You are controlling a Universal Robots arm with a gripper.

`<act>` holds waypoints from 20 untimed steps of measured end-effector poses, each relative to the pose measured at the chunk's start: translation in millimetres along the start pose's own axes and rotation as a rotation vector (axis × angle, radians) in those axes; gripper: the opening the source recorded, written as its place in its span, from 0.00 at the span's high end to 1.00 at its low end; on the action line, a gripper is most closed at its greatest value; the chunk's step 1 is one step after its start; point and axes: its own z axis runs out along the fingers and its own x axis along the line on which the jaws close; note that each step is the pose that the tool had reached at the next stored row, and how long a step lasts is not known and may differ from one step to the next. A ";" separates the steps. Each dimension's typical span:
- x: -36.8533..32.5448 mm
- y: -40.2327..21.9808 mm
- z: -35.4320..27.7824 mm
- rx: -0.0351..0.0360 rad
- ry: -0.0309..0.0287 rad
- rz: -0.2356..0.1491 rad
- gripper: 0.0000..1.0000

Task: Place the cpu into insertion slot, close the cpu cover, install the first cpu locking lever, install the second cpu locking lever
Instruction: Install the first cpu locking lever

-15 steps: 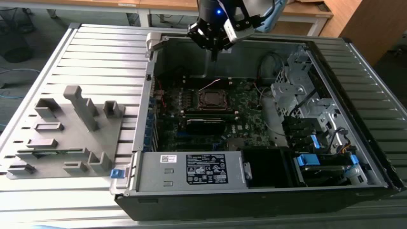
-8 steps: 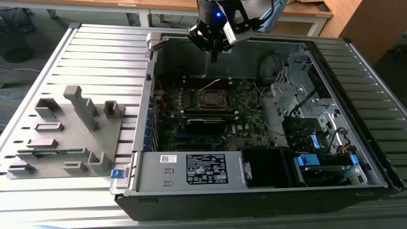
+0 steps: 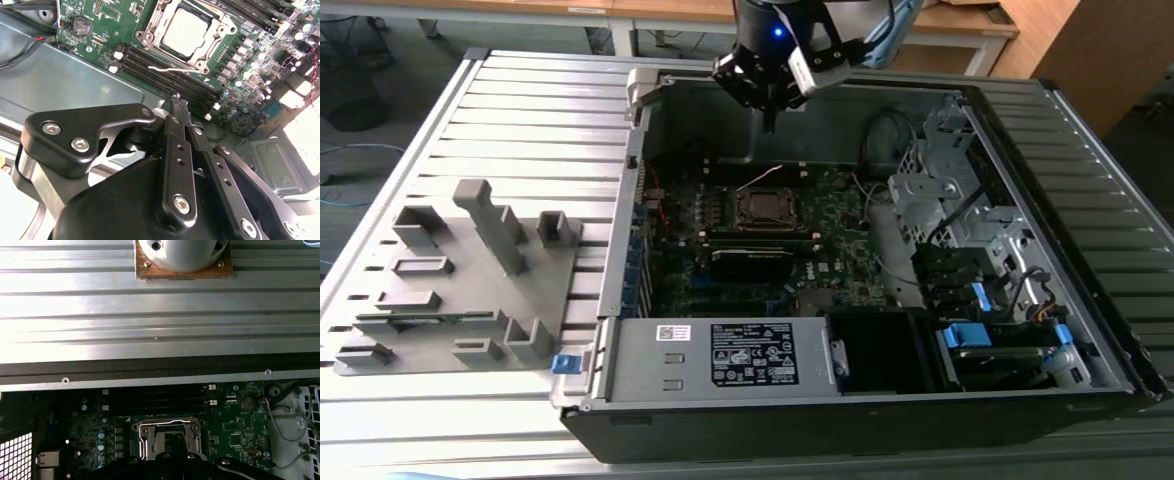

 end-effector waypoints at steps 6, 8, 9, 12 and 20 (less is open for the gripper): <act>0.2 -0.3 1.7 0.0004 0.0002 0.000 0.90; 0.2 -0.3 2.0 0.0003 0.0001 0.000 0.90; 0.2 -0.3 2.1 0.0002 0.0001 0.000 0.90; 0.2 -0.3 2.6 -0.0001 -0.0001 0.000 0.90; 0.4 -0.7 4.5 0.0002 0.0001 0.000 0.90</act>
